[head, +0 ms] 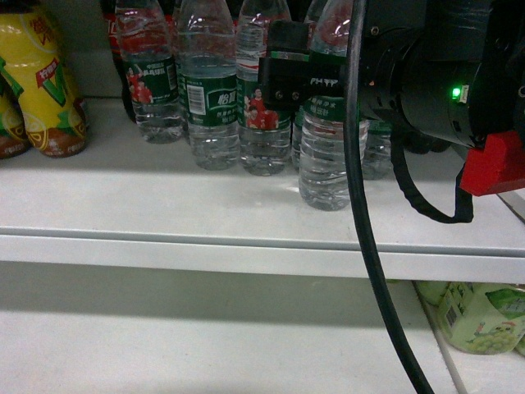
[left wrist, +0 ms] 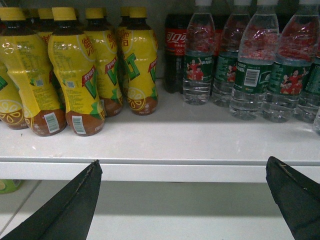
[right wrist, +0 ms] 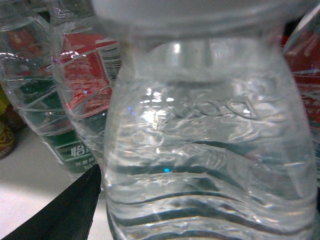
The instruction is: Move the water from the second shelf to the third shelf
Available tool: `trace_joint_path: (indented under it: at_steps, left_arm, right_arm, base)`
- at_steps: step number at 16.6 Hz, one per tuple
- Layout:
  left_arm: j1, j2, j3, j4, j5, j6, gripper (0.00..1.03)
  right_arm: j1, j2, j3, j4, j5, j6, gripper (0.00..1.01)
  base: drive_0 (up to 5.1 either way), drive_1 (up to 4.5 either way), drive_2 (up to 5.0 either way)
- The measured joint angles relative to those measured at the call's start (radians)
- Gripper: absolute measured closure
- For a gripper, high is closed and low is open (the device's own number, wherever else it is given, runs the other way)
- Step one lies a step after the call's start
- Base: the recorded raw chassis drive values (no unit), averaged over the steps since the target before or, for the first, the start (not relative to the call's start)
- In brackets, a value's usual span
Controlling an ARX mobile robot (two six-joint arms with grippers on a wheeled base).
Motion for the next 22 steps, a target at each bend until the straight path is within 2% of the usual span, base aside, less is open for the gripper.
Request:
trace_joint_path:
  at_steps: [4, 6, 7, 9, 12, 16, 19, 22]
  left_arm:
    - [0.000, 0.000, 0.000, 0.000, 0.000, 0.000, 0.05]
    - [0.000, 0.000, 0.000, 0.000, 0.000, 0.000, 0.05]
    - [0.000, 0.000, 0.000, 0.000, 0.000, 0.000, 0.05]
    - [0.000, 0.000, 0.000, 0.000, 0.000, 0.000, 0.05]
    - [0.000, 0.000, 0.000, 0.000, 0.000, 0.000, 0.05]
    - [0.000, 0.000, 0.000, 0.000, 0.000, 0.000, 0.05]
    - [0.000, 0.000, 0.000, 0.000, 0.000, 0.000, 0.05]
    - [0.000, 0.000, 0.000, 0.000, 0.000, 0.000, 0.05]
  right_arm:
    - [0.002, 0.007, 0.008, -0.001, 0.018, -0.020, 0.04]
    - [0.008, 0.012, 0.013, -0.006, 0.029, -0.021, 0.24]
    - [0.007, 0.015, 0.017, -0.006, 0.033, -0.021, 0.37]
    - [0.012, 0.016, 0.021, -0.009, 0.033, -0.016, 0.54]
    - [0.007, -0.011, -0.005, -0.016, 0.018, -0.003, 0.56]
    - [0.008, -0.166, -0.169, -0.029, -0.002, 0.003, 0.56]
    - [0.013, -0.307, -0.310, -0.045, 0.008, -0.023, 0.57]
    - [-0.003, -0.483, -0.449, -0.083, 0.013, -0.029, 0.57]
  base:
    - [0.0, 0.00, 0.0]
    - [0.0, 0.00, 0.0]
    - [0.0, 0.00, 0.0]
    - [0.0, 0.00, 0.0]
    - [0.0, 0.00, 0.0]
    - [0.0, 0.00, 0.0]
    - [0.0, 0.00, 0.0]
    - [0.0, 0.00, 0.0]
